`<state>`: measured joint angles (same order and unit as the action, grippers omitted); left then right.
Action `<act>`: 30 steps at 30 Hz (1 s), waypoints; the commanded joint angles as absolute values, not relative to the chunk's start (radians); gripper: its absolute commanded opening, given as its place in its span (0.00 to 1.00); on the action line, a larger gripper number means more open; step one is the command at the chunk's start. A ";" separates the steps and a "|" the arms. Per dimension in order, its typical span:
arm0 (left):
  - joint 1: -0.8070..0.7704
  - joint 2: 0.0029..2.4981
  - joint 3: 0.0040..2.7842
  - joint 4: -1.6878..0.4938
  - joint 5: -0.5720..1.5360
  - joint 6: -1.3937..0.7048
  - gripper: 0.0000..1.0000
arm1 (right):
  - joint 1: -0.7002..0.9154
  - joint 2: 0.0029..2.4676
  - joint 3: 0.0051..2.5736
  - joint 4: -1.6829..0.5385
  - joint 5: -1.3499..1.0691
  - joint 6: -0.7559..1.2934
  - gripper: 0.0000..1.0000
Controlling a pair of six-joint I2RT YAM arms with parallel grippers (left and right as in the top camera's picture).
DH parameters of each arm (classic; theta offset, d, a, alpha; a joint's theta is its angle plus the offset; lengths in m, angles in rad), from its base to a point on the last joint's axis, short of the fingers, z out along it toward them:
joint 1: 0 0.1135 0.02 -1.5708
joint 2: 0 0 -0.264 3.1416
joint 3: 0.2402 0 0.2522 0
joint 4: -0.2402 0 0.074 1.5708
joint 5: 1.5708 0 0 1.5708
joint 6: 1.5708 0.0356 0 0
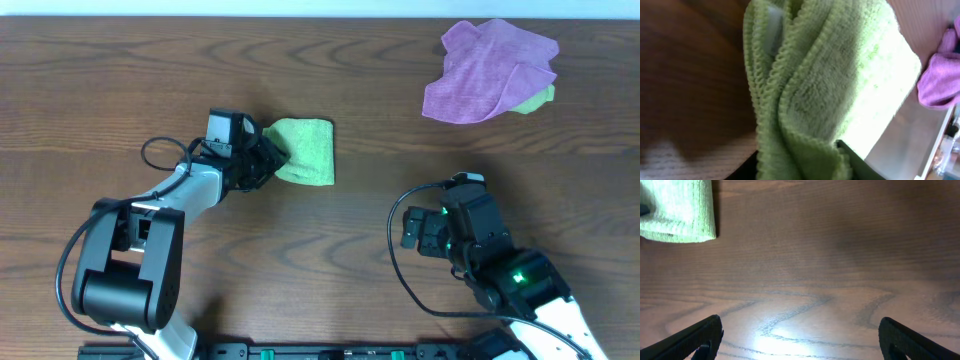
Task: Fold the cloth
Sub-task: 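Grasp the folded green cloth's left edge with the left gripper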
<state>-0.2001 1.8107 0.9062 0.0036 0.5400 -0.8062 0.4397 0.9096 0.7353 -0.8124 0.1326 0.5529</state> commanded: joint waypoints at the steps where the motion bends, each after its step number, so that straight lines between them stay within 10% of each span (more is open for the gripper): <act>1: -0.204 1.826 0.904 0.006 0.582 -0.755 0.25 | 0.429 0.909 0.731 -0.812 0.154 0.572 0.99; 4: -0.203 1.826 0.904 0.007 0.597 -0.755 0.06 | 0.429 0.909 0.731 -0.812 0.154 0.572 0.99; 30: -0.202 1.825 0.904 0.059 0.629 -0.756 0.06 | 0.429 0.909 0.731 -0.812 0.154 0.572 0.99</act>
